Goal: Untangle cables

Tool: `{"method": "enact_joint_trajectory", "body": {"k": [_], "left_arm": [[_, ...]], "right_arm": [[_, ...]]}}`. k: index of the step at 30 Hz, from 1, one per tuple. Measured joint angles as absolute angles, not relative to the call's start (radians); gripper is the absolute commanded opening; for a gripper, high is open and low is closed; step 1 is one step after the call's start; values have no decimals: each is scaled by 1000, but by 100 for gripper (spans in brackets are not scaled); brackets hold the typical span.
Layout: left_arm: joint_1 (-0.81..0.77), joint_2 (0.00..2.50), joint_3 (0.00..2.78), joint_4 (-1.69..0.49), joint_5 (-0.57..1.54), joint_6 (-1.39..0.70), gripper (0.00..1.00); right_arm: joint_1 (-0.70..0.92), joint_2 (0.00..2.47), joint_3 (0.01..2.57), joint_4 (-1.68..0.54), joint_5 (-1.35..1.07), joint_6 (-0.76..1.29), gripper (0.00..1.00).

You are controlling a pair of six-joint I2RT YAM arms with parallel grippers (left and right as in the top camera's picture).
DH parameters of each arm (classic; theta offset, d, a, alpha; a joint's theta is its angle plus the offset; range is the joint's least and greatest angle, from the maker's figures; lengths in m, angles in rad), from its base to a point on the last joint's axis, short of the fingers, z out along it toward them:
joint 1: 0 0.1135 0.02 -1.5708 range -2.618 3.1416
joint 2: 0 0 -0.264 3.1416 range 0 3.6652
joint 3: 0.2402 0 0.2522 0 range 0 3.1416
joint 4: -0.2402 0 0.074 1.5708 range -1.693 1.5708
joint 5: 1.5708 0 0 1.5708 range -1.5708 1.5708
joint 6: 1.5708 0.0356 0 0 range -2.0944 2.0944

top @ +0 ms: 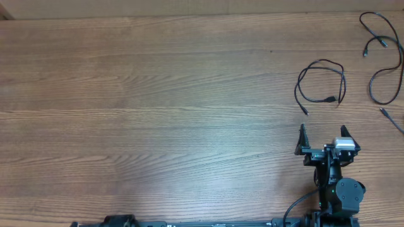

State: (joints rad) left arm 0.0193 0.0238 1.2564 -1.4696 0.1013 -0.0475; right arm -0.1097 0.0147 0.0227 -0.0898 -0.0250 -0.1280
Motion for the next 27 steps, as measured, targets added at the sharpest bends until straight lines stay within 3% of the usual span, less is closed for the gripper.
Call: {"method": "enact_joint_trajectory", "body": {"k": [13, 27], "left_arm": [[19, 12, 1269, -1544, 104, -48, 100], [19, 12, 947, -999, 109, -47, 100]], "right_arm": [[-110, 15, 22, -90, -25, -128, 100], [-110, 15, 22, -89, -25, -128, 100]]}}
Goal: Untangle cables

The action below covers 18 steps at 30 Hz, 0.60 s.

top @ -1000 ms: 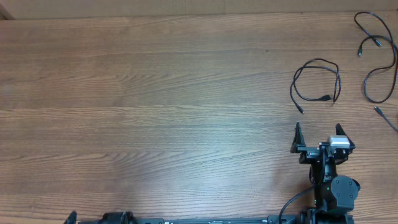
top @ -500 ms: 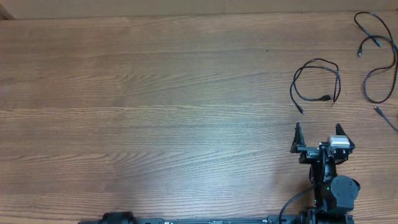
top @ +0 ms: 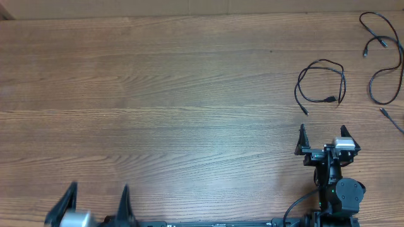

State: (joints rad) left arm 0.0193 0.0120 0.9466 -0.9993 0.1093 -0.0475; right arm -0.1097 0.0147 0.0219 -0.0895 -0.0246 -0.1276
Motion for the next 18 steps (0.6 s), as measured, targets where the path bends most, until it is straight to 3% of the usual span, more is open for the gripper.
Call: {"method": "enact_joint_trajectory", "body": {"k": [18], "left_arm": [[19, 13, 183, -260, 117, -48, 100]], "right_arm": [[-110, 15, 19, -90, -25, -128, 100]]}}
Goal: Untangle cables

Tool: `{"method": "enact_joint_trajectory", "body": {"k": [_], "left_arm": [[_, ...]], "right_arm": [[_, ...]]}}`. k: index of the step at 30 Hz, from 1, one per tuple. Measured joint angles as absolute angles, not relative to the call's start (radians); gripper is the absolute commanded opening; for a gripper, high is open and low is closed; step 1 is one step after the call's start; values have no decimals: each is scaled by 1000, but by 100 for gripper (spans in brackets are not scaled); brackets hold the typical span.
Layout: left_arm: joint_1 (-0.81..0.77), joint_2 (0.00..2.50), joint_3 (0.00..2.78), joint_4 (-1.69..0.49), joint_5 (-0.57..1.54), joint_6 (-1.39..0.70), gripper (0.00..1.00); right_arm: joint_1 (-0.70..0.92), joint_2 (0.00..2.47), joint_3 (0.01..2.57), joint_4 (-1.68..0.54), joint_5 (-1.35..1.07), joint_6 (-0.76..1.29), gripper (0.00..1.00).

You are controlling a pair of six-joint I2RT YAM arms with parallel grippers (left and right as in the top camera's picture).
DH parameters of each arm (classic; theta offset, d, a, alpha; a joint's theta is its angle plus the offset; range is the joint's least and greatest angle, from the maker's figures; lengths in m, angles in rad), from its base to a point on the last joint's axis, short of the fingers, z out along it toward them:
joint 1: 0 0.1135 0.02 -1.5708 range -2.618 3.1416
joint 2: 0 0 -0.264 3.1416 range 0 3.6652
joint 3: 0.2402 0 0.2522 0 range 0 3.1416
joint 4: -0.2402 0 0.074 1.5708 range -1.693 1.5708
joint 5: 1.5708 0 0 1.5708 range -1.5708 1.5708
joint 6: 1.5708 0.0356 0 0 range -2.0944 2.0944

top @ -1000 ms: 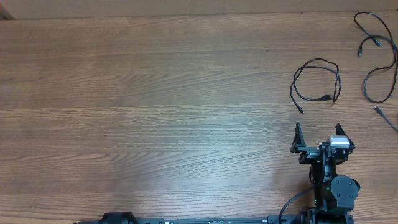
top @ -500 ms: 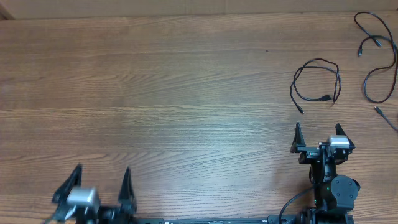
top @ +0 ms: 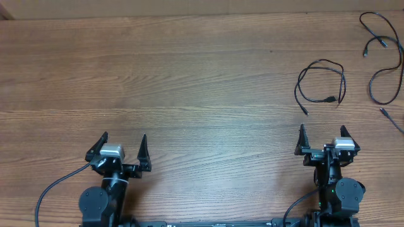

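A short black cable (top: 322, 82) lies looped on the wooden table at the right. A longer black cable (top: 385, 60) curls at the far right edge, separate from the first. My right gripper (top: 323, 131) stands open just below the short cable, nothing between its fingers. Near the front edge at the left, my left gripper (top: 123, 139) is open and empty, far from both cables.
The wooden table (top: 189, 82) fills the view. Both arm bases sit at the front edge. The long cable runs off the right edge of the frame.
My left gripper has moved from the bottom left corner up and to the right, and is now fully in view over the front of the table. The right arm and cables are unchanged.
At first only my right gripper showed, open below the short cable, with the left arm tucked at the bottom edge. Then the left gripper appeared open at the bottom left corner. Now it stands open further in. The cables have not moved.
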State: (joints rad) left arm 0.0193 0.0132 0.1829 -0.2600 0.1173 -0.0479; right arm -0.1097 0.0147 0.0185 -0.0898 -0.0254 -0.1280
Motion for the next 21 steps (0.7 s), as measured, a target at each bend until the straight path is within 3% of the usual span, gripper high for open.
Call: {"method": "enact_joint_trajectory", "body": {"k": [7, 21], "left_arm": [[19, 13, 42, -84, 118, -47, 99], [19, 13, 13, -73, 116, -47, 100]], "right_arm": [[-110, 15, 19, -90, -25, -128, 100], [-110, 15, 19, -89, -25, -128, 100]]}}
